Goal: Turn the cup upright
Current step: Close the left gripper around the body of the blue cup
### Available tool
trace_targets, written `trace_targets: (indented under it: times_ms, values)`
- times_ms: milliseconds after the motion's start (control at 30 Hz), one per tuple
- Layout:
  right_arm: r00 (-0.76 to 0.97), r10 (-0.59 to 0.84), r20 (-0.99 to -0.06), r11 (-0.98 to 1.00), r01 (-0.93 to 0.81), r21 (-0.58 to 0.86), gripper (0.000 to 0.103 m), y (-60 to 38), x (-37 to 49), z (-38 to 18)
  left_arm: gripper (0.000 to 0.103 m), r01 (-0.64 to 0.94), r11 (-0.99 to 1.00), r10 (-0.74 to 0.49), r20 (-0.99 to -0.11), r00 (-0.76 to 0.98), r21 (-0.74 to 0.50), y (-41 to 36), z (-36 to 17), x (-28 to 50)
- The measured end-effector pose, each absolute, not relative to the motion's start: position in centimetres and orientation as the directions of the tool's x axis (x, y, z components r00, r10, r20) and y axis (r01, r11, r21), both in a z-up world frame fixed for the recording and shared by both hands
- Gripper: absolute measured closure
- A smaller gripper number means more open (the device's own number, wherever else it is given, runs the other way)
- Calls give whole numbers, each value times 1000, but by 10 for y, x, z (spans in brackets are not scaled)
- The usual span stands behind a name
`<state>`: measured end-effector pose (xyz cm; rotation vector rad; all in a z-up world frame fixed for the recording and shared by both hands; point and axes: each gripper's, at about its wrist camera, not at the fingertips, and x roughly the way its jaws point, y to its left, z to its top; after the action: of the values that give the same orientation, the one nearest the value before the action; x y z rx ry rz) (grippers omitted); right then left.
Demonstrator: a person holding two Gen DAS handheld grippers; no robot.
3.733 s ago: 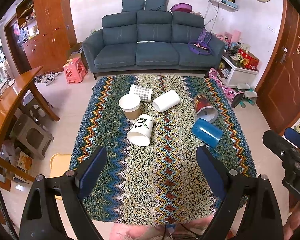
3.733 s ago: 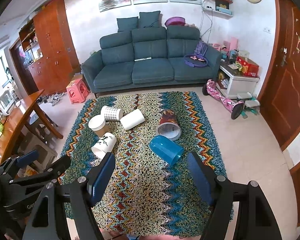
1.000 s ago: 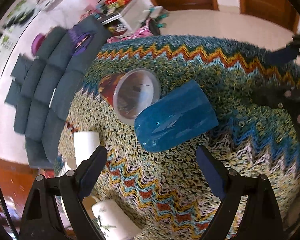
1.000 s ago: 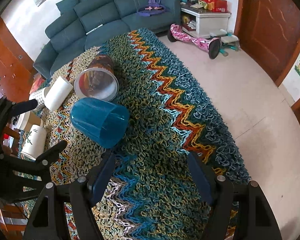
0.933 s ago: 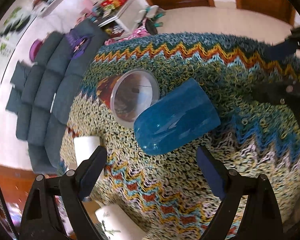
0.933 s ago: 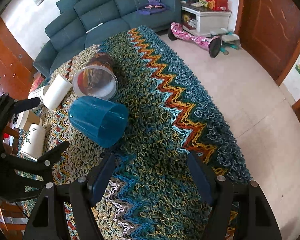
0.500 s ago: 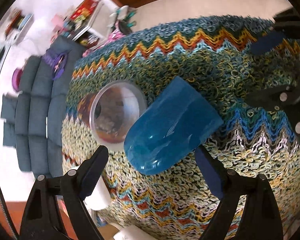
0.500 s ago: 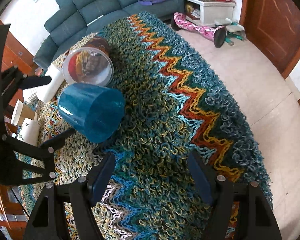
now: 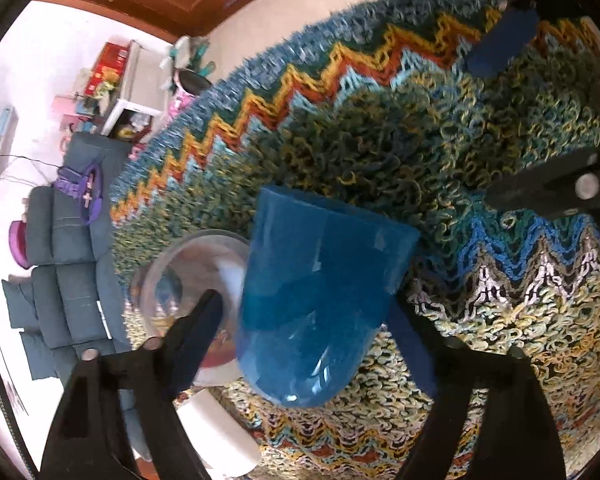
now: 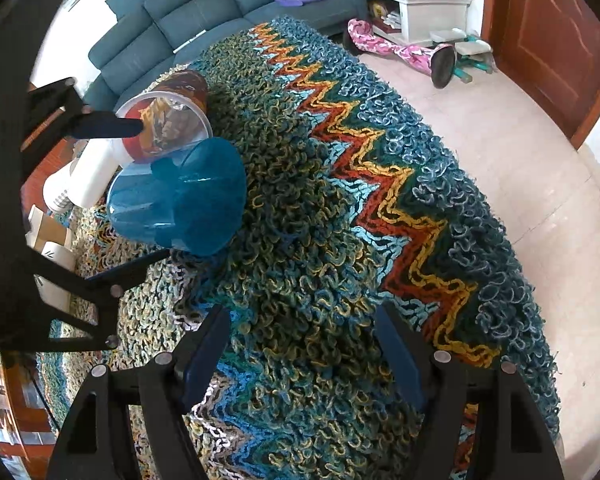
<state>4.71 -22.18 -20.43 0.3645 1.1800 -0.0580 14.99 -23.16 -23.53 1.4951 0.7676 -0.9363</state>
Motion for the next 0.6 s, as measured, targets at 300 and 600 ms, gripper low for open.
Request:
trace_targets:
  times_ms: [300,600]
  values:
    - [396,165,-903,934,233,272,28,-228,43,-202,27,910,-72,-34,-913,407,408,-233,-233,156]
    - [406,177,-897,933,222,285,28,-227,37,-195,27,933,97,22,-938,346,346,-224,-218,153]
